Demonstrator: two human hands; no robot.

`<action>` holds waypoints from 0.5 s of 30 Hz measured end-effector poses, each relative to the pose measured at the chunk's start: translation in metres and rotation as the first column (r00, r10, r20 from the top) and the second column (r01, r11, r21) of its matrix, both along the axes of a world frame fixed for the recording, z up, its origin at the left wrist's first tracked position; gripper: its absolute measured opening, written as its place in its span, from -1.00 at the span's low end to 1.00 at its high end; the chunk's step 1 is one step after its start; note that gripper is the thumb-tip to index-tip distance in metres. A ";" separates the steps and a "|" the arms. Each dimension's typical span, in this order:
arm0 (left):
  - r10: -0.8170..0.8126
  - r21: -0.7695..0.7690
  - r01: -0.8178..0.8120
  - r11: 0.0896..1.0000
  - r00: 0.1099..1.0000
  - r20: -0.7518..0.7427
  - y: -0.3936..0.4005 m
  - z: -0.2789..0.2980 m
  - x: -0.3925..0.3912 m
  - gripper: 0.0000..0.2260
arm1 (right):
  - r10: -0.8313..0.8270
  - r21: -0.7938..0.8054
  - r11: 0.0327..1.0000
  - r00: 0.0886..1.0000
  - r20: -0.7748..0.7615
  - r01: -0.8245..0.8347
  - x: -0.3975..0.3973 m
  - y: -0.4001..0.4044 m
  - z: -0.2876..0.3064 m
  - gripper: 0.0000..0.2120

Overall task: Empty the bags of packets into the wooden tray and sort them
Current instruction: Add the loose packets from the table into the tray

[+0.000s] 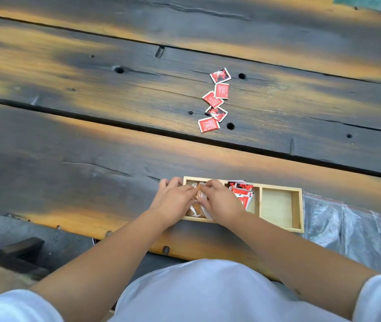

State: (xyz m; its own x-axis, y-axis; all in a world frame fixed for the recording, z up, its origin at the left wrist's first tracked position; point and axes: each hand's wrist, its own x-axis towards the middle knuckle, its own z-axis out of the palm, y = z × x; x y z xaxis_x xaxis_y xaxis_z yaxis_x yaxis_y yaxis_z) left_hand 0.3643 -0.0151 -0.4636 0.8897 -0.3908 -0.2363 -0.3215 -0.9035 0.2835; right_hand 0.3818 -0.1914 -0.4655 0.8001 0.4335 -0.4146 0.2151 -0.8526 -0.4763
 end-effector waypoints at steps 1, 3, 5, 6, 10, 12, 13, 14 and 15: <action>0.000 0.021 0.000 1.000 1.000 0.000 0.002 -0.002 0.001 -0.86 | 0.026 -0.003 1.000 1.000 -0.006 -0.026 0.001 0.000 0.001 -0.60; -0.028 0.079 0.026 0.997 0.999 0.022 0.002 -0.005 0.004 -0.81 | 0.076 -0.061 0.995 0.997 0.027 -0.075 0.002 -0.002 0.003 -0.57; -0.047 0.129 0.044 0.991 0.999 0.024 0.001 -0.006 0.006 -0.73 | 0.124 -0.136 0.984 0.989 0.083 -0.112 0.005 -0.003 0.004 -0.57; -0.050 0.146 0.048 0.988 0.999 0.009 0.000 -0.007 0.007 -0.70 | 0.141 -0.161 0.979 0.986 0.090 -0.125 0.008 -0.003 0.004 -0.56; -0.074 0.149 0.074 0.986 0.997 -0.010 0.002 -0.006 0.013 -0.68 | 0.148 -0.150 0.978 0.989 0.026 -0.143 0.020 0.000 0.008 -0.57; -0.036 0.104 0.035 0.994 0.999 0.016 0.006 0.003 0.019 -0.65 | 0.106 -0.104 0.989 0.994 -0.020 -0.107 0.029 -0.003 0.015 -0.59; -0.006 0.084 0.004 0.996 1.000 0.027 0.008 0.009 0.024 -0.60 | 0.085 -0.091 0.992 0.996 -0.011 -0.086 0.035 -0.006 0.020 -0.60; 0.027 0.067 -0.029 0.997 0.999 0.033 0.010 0.015 0.032 -0.56 | 0.063 -0.087 0.994 0.998 0.017 -0.061 0.042 -0.009 0.023 -0.60; 0.058 0.055 -0.060 0.997 0.998 0.029 0.011 0.020 0.042 -0.53 | 0.036 -0.087 0.996 0.998 0.046 -0.032 0.052 -0.012 0.025 -0.59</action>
State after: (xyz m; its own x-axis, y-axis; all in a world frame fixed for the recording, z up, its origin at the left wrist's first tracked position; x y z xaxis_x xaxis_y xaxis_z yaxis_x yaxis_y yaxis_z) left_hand 0.4059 -0.0038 -0.4440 0.9172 -0.3242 -0.2316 -0.2739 -0.9352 0.2244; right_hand 0.4336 -0.2036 -0.4402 0.8050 0.4251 -0.4139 0.2654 -0.8819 -0.3896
